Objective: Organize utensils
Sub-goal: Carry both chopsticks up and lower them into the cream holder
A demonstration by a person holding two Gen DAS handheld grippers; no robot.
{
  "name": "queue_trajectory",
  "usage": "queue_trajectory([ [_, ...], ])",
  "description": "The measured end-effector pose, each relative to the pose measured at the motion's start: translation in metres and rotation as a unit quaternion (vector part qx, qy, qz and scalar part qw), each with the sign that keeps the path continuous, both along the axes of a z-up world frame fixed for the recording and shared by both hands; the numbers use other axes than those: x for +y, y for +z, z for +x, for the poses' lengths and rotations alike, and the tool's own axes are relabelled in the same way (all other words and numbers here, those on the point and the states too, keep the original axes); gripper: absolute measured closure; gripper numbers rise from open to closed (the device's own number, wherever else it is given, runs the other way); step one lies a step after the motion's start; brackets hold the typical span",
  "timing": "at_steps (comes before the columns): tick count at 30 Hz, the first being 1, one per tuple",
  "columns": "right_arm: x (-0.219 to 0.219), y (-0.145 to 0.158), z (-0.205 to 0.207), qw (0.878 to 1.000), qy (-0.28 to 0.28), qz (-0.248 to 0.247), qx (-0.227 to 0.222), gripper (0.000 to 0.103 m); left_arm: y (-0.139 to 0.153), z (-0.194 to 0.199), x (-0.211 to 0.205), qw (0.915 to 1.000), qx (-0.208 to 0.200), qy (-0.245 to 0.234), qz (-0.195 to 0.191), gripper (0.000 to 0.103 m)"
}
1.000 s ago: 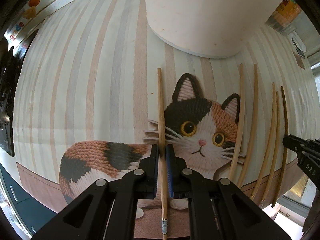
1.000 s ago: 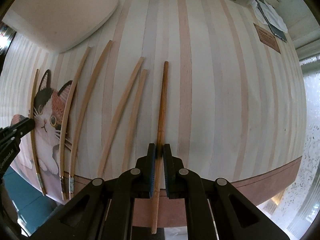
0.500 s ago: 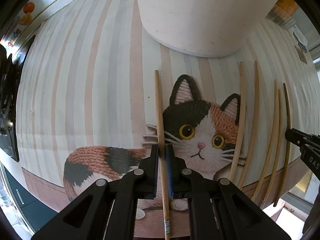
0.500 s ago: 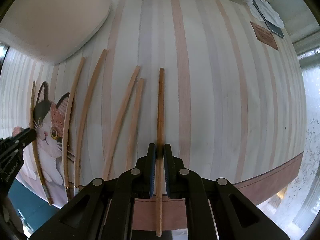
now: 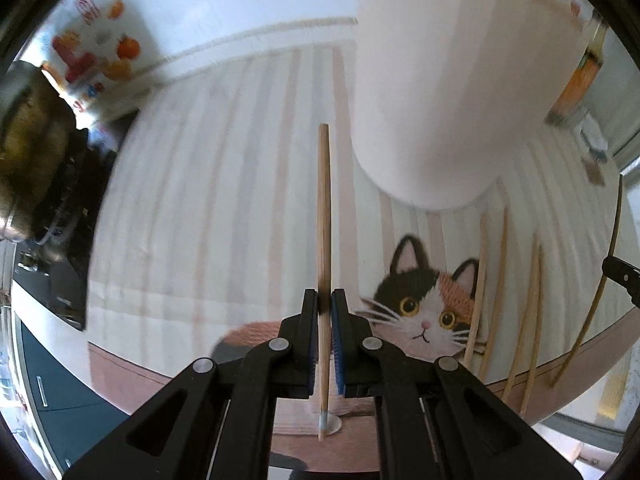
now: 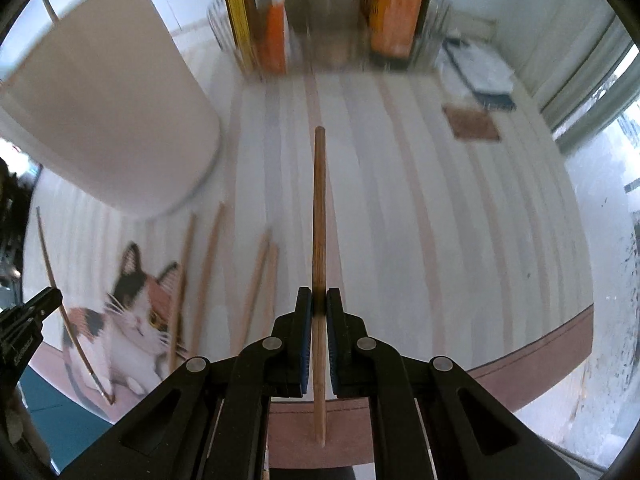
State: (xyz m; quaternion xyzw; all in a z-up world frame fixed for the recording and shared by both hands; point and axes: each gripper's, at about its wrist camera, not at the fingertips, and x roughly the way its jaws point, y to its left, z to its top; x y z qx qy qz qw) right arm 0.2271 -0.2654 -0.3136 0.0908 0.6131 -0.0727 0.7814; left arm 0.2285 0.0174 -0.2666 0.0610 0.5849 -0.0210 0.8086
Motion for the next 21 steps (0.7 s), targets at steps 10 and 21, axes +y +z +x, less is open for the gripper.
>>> queue_trajectory([
  [10,0.006,0.056,0.011,0.997,-0.004,0.007,-0.079,0.096,0.064,0.002,0.026,0.9960,-0.080,0.034,-0.019,0.099],
  [21,0.010,0.119,0.029,0.986,-0.015,0.051,-0.155,0.096,0.151,0.014,0.044,0.9808,-0.164,0.072,-0.076,0.099],
])
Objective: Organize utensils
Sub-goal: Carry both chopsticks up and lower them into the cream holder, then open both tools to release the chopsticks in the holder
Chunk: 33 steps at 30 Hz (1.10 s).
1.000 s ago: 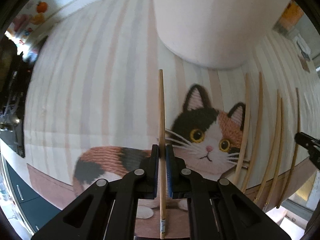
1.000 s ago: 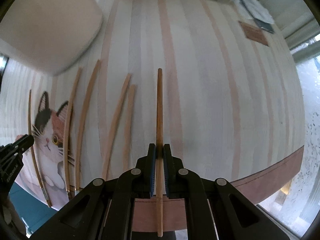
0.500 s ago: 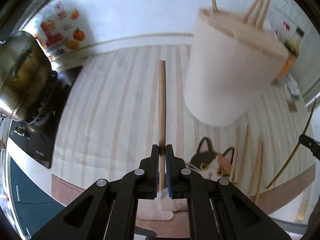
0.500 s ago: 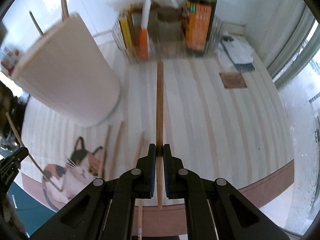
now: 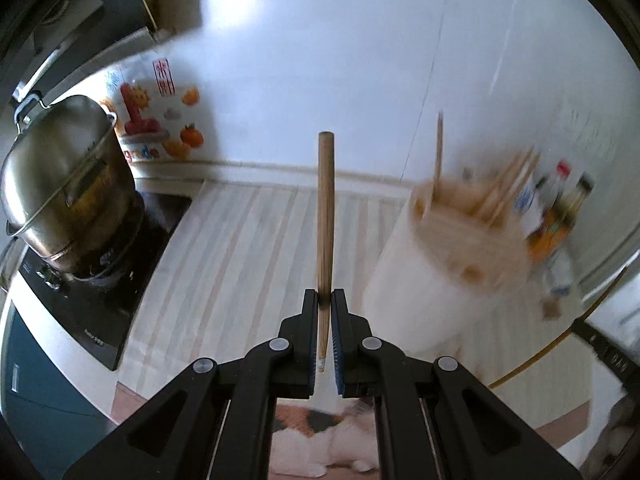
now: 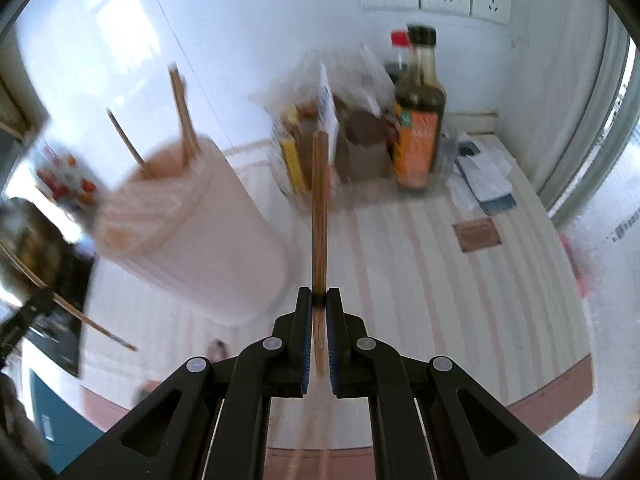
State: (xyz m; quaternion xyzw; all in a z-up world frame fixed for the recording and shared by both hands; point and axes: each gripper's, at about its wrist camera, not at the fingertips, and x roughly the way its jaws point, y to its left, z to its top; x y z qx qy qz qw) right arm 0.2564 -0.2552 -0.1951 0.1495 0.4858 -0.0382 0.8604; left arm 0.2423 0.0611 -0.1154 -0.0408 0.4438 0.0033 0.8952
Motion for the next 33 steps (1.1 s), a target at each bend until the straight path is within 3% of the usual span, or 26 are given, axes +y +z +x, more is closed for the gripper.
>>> queue_trajectory([
  [5,-0.005,0.048,0.011,0.997,0.000,0.074,-0.034,0.096,0.064,0.001,0.004,0.9976,-0.046,-0.004,-0.052,0.099],
  [10,-0.007,0.099,0.020,0.991,0.007,0.107,-0.079,0.096,0.127,0.000,0.001,0.9917,-0.099,-0.018,-0.081,0.099],
  [15,-0.007,0.136,0.035,0.986,0.010,0.119,-0.119,0.096,0.153,0.020,-0.010,0.9879,-0.116,-0.040,-0.095,0.099],
  [21,-0.008,0.147,0.073,0.983,-0.007,0.119,-0.136,0.096,0.130,0.065,-0.036,0.9898,-0.082,-0.059,-0.100,0.099],
  [26,-0.012,0.119,0.107,0.984,-0.028,0.140,-0.108,0.096,0.099,0.100,-0.055,0.9919,-0.049,-0.069,-0.095,0.099],
  [33,-0.009,0.087,0.121,0.986,-0.039,0.141,-0.083,0.096,0.070,0.120,-0.068,0.9939,-0.023,-0.072,-0.081,0.099],
])
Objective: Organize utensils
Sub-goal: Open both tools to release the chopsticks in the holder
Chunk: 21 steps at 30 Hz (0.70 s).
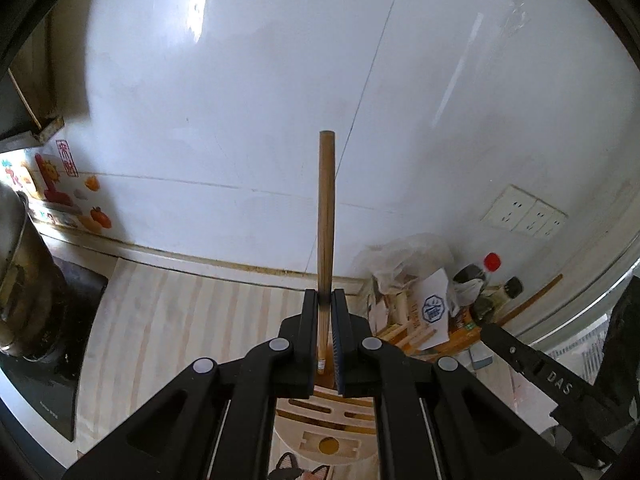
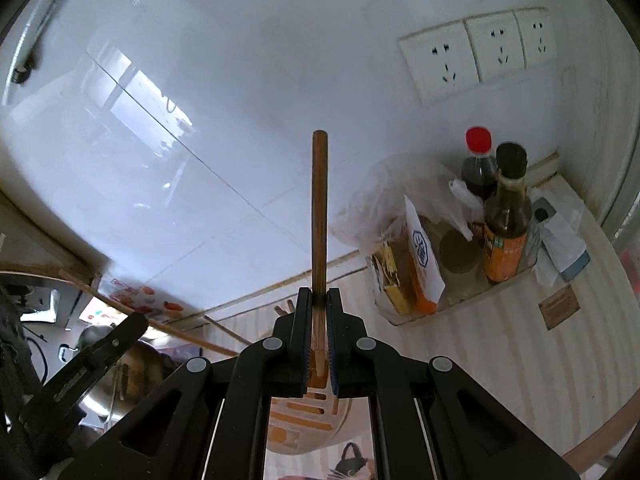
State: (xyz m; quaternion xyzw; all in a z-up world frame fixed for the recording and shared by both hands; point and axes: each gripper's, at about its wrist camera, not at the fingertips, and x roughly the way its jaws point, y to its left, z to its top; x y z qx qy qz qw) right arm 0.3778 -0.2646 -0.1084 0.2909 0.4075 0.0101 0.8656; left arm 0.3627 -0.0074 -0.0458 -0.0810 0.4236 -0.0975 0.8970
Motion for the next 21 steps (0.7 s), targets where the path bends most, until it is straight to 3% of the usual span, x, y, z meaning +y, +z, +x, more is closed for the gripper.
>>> queue_trajectory([
  [9,0.010,-0.017,0.015,0.999,0.036,-0.009,0.035,0.095,-0.003,-0.004,0.005,0.9995,0.031,0.003,0.003,0.093],
  [11,0.014,-0.017,0.018,0.997,0.050,-0.011,0.051,0.088,0.006,-0.012,0.010,0.9998,0.021,0.006,0.006,0.091],
  [12,0.014,-0.016,0.017,0.997,0.052,-0.012,0.051,0.081,0.011,-0.018,0.014,0.9998,0.009,0.012,0.012,0.084],
  [13,0.013,-0.013,0.013,0.998,0.052,-0.011,0.047,0.067,0.018,-0.027,0.020,0.9995,-0.005,0.021,0.024,0.068],
  [14,0.011,-0.009,0.008,0.998,0.049,-0.010,0.041,0.060,0.021,-0.032,0.027,0.9990,-0.013,0.031,0.030,0.058],
  [15,0.008,-0.006,0.004,0.998,0.045,-0.011,0.036,0.059,0.023,-0.036,0.032,0.9985,-0.018,0.039,0.032,0.038],
  [16,0.005,-0.004,-0.001,0.998,0.042,-0.011,0.034,0.059,0.025,-0.043,0.039,0.9977,-0.028,0.050,0.035,0.029],
  [19,-0.004,0.003,-0.020,0.999,0.035,-0.013,0.029,0.057,0.022,-0.065,0.055,0.9958,-0.047,0.064,0.046,0.024],
  [20,-0.007,0.003,-0.029,0.999,0.030,-0.016,0.028,0.054,0.017,-0.072,0.059,0.9953,-0.048,0.065,0.053,0.019],
  [21,-0.009,0.003,-0.034,0.999,0.027,-0.019,0.028,0.053,0.010,-0.079,0.062,0.9948,-0.048,0.067,0.059,0.006],
])
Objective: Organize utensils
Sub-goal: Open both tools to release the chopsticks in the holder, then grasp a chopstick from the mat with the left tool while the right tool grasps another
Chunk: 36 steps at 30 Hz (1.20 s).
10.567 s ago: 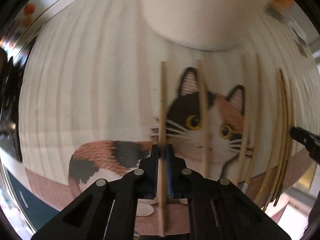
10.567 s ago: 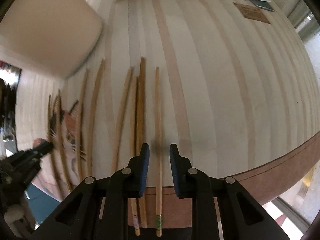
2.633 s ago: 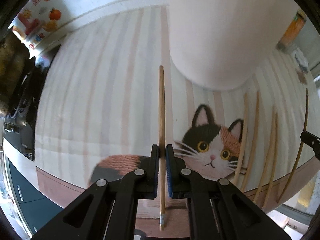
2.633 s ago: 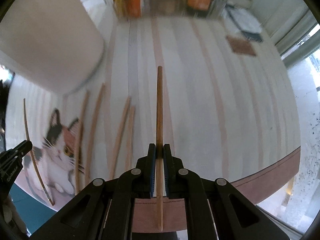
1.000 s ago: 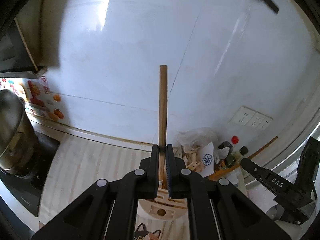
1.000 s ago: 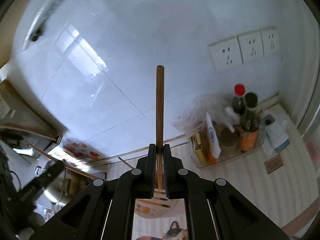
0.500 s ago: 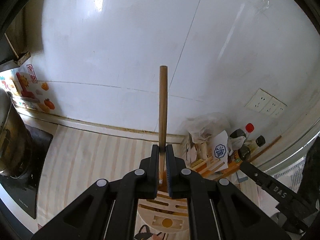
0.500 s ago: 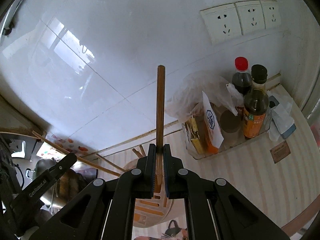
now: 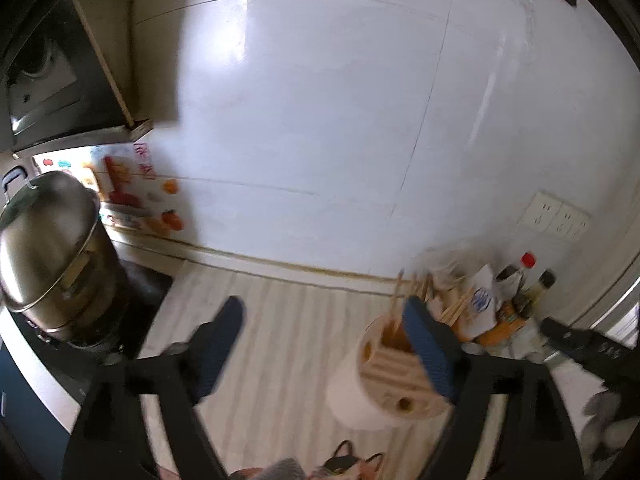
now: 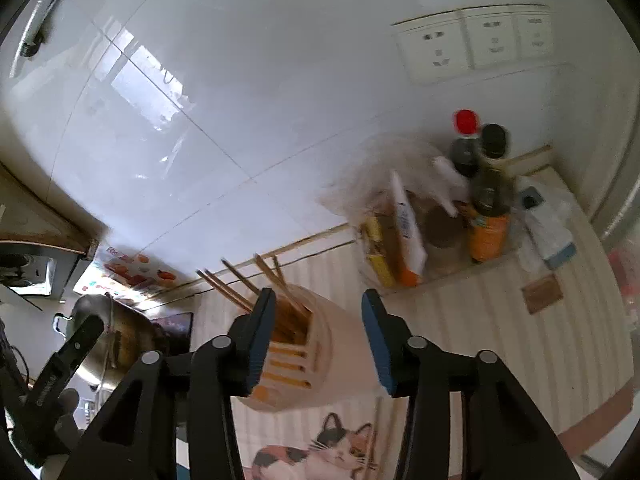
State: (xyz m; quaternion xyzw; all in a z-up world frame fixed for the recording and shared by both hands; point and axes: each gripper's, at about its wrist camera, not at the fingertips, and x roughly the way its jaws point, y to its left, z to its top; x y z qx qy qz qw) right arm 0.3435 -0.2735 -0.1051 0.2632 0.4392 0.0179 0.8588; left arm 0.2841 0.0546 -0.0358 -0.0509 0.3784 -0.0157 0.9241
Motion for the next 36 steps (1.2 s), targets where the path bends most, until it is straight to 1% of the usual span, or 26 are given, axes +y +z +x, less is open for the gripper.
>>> queue_trajectory([
  [1,-0.003,-0.003,-0.009,1.000,-0.006,-0.005,0.003,0.051,-0.005,-0.002,0.001,1.0000,0.001,0.001,0.005,0.000],
  [3,-0.008,-0.012,-0.022,1.000,-0.013,-0.009,0.010,0.046,-0.024,-0.008,0.001,0.9997,0.011,0.002,0.023,0.000],
  [5,-0.010,-0.029,-0.036,0.999,-0.019,-0.026,0.025,0.039,-0.050,-0.010,-0.001,0.9980,0.045,0.005,0.045,0.000],
  [6,-0.011,-0.035,-0.040,0.999,-0.021,-0.031,0.029,0.036,-0.063,-0.010,-0.002,0.9970,0.059,0.004,0.049,0.000],
  [7,-0.011,-0.049,-0.047,0.998,-0.023,-0.042,0.039,0.033,-0.081,-0.014,-0.003,0.9956,0.077,0.002,0.054,0.000],
  [9,-0.011,-0.067,-0.054,0.996,-0.026,-0.060,0.054,0.032,-0.107,-0.021,-0.007,0.9931,0.101,-0.003,0.060,0.000],
  [11,-0.010,-0.099,-0.064,0.993,-0.022,-0.077,0.087,0.033,-0.129,-0.030,-0.015,0.9904,0.121,-0.010,0.067,0.000],
  [12,-0.010,-0.108,-0.066,0.992,-0.020,-0.077,0.099,0.033,-0.143,-0.035,-0.019,0.9883,0.133,-0.012,0.073,0.000],
  [13,-0.009,-0.129,-0.072,0.989,-0.015,-0.076,0.123,0.032,-0.157,-0.041,-0.023,0.9862,0.147,-0.014,0.075,0.000],
  [14,-0.007,-0.144,-0.077,0.987,-0.012,-0.079,0.141,0.033,-0.176,-0.048,-0.029,0.9830,0.168,-0.023,0.071,0.000],
  [15,-0.006,-0.155,-0.079,0.985,-0.008,-0.081,0.154,0.033,-0.184,-0.051,-0.032,0.9812,0.178,-0.027,0.069,0.000],
  [16,-0.003,-0.176,-0.085,0.981,0.000,-0.081,0.178,0.033,-0.197,-0.055,-0.037,0.9779,0.194,-0.033,0.070,0.000],
  [18,0.000,-0.206,-0.094,0.974,0.011,-0.071,0.215,0.033,-0.221,-0.063,-0.049,0.9706,0.225,-0.051,0.069,0.001],
  [19,0.001,-0.218,-0.097,0.972,0.014,-0.065,0.226,0.035,-0.230,-0.066,-0.054,0.9674,0.236,-0.058,0.072,0.004],
  [21,0.004,-0.240,-0.104,0.966,0.017,-0.056,0.251,0.046,-0.244,-0.071,-0.066,0.9615,0.251,-0.074,0.085,0.010],
  [22,0.007,-0.251,-0.107,0.964,0.021,-0.051,0.261,0.056,-0.249,-0.073,-0.071,0.9595,0.253,-0.082,0.092,0.012],
  [23,0.009,-0.260,-0.110,0.962,0.021,-0.049,0.269,0.062,-0.256,-0.074,-0.077,0.9562,0.259,-0.092,0.101,0.012],
  [24,0.011,-0.266,-0.111,0.960,0.024,-0.049,0.274,0.063,-0.260,-0.075,-0.081,0.9543,0.263,-0.100,0.102,0.014],
  [25,0.013,-0.272,-0.112,0.959,0.029,-0.052,0.279,0.067,-0.261,-0.077,-0.084,0.9534,0.264,-0.107,0.100,0.020],
  [26,0.015,-0.277,-0.113,0.957,0.034,-0.055,0.283,0.073,-0.265,-0.078,-0.090,0.9512,0.266,-0.121,0.100,0.023],
  [28,0.019,-0.278,-0.115,0.957,0.039,-0.073,0.277,0.077,-0.270,-0.080,-0.101,0.9464,0.271,-0.141,0.104,0.034],
  [29,0.021,-0.278,-0.117,0.956,0.048,-0.090,0.275,0.080,-0.275,-0.080,-0.109,0.9430,0.275,-0.155,0.106,0.036],
  [31,0.019,-0.276,-0.120,0.956,0.046,-0.104,0.271,0.081,-0.283,-0.079,-0.118,0.9377,0.282,-0.171,0.110,0.047],
  [32,0.016,-0.276,-0.123,0.955,0.041,-0.112,0.270,0.084,-0.289,-0.077,-0.126,0.9331,0.289,-0.181,0.113,0.050],
  [34,0.007,-0.276,-0.128,0.952,0.033,-0.131,0.275,0.094,-0.296,-0.075,-0.135,0.9277,0.298,-0.193,0.115,0.051],
  [36,-0.006,-0.277,-0.134,0.952,0.027,-0.123,0.278,0.095,-0.305,-0.073,-0.145,0.9218,0.307,-0.204,0.120,0.052],
])
